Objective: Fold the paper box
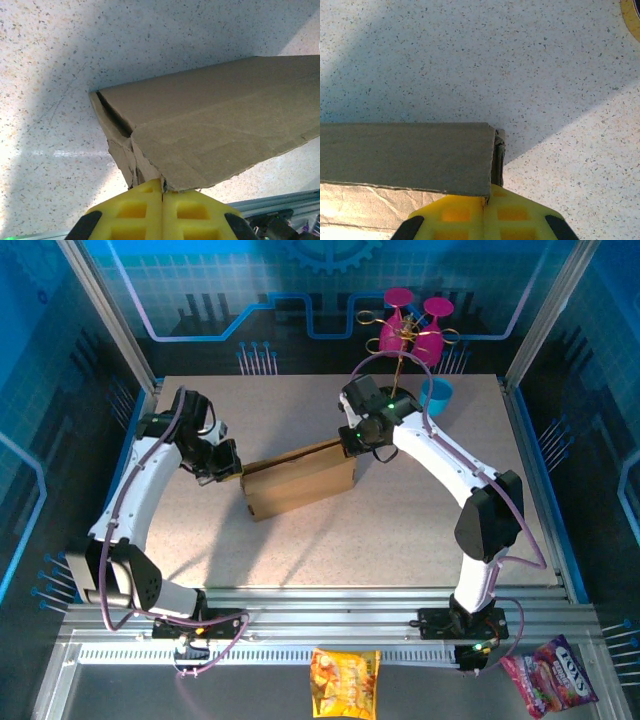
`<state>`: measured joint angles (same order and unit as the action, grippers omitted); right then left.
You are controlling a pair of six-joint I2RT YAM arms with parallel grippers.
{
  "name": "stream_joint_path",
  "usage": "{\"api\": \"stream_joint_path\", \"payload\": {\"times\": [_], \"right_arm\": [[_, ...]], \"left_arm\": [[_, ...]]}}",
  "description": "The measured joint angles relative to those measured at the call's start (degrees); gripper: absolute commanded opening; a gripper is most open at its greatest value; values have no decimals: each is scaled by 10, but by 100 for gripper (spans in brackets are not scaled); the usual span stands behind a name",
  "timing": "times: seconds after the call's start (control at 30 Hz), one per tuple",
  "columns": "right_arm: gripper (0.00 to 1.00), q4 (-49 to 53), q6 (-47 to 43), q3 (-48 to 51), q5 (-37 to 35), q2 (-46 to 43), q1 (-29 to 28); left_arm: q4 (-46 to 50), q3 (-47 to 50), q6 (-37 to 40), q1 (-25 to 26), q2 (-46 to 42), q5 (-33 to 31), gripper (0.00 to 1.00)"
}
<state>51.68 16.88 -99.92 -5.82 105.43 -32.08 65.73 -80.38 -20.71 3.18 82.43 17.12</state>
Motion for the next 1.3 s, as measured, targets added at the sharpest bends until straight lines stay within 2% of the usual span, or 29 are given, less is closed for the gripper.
{"api": "stream_joint_path", "payload": {"times": [0.33,0.83,1.3], "right_arm": [[0,4,0,-7,0,5,0],[0,3,0,-7,0,7,0],[0,3,0,-8,-2,7,0]], "left_arm": [[0,8,0,-5,1,14,0],[-72,78,0,-7,-52,23,0],[-78,83,14,-10,-55,27,0]]}}
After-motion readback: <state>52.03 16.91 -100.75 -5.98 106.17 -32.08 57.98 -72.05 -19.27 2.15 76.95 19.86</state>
